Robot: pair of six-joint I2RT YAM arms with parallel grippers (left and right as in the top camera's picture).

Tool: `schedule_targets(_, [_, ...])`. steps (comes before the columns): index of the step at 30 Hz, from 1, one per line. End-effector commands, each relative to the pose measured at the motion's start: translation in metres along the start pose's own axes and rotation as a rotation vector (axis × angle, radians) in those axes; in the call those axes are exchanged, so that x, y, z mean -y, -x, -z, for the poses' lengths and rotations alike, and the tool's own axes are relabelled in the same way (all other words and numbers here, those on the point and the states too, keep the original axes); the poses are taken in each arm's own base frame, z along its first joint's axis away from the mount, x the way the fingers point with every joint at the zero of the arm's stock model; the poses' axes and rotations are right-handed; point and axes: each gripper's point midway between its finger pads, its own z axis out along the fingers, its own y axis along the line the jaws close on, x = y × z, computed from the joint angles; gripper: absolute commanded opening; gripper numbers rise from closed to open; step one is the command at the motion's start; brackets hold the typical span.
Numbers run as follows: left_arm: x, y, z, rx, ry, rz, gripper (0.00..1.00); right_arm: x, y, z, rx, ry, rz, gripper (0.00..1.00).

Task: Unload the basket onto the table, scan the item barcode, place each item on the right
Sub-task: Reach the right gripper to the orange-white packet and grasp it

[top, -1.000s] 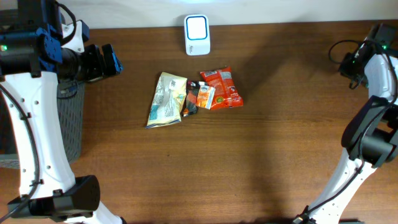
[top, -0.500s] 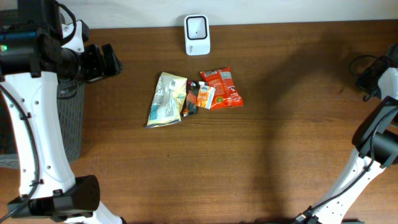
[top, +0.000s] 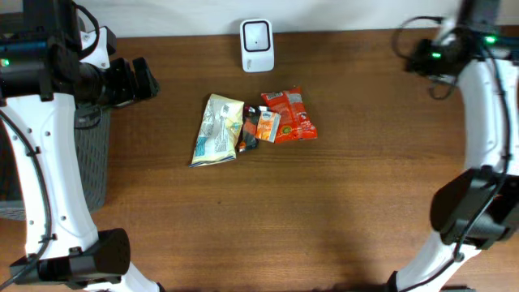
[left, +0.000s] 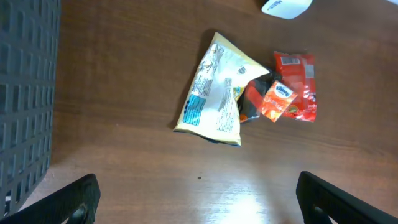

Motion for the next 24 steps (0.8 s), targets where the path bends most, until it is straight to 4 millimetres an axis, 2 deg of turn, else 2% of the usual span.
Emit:
schedule_targets(1, [0.001,0.0,0.005,0.015,-0.003,0.005,0.99,-0.11,-0.052,-0.025,-0.16,0.251,0.131,0.95])
schedule_targets(2, [0.001,0.0,0.005,0.015,-0.003,0.005,0.99,-0.129,-0.068,-0.03,-0.198,0.26,0.17,0.95])
schedule_targets(3, [0.001,0.0,0.005,0.016,-0.003,0.005,0.99,-0.166,-0.1,-0.042,-0.264,0.286,0.246,0.95])
schedule_targets(7, [0.001,0.0,0.005,0.016,-0.003,0.005,0.99,-0.221,-0.161,-0.058,-0.383,0.312,0.31,0.99])
schedule_targets(9, [0.001,0.0,0.005,0.015,-0.003,0.005,0.99,-0.238,-0.178,-0.057,-0.403,0.327,0.354,0.98])
schedule_targets(11, [0.001,0.0,0.005,0.015,-0.003,0.005,0.99,-0.246,-0.185,-0.056,-0.408,0.323,0.362,0.99])
schedule_targets(13, [0.001,0.0,0.005,0.015,-0.003,0.005,0.99,-0.24,-0.187,-0.065,-0.406,0.256,0.317,0.99])
schedule_targets(14, [0.001,0.0,0.005,0.015,-0.003,0.005,0.99,-0.228,-0.189,-0.08,-0.408,0.145,0.201,0.99])
schedule_targets(17, [0.001,0.0,0.005,0.015,-0.003,0.005,0.99,-0.234,-0.204,-0.103,-0.446,0.154,0.131,0.98])
schedule_targets(18, [0.001,0.0,0.005,0.016,-0.003,0.005,0.99,-0.242,-0.21,-0.111,-0.465,0.192,0.126,0.91])
schedule_targets(19, [0.001,0.0,0.005,0.015,-0.003,0.005,0.99,-0.241,-0.216,-0.118,-0.48,0.169,0.086,0.74])
schedule_targets(22, [0.001,0.0,0.005,0.016,-0.003,0.005,0.99,-0.242,-0.224,-0.123,-0.492,0.159,0.069,0.73])
schedule_targets(24, [0.001,0.0,0.005,0.016,-0.003,0.005,0.99,-0.238,-0.225,-0.125,-0.491,0.133,0.039,0.66])
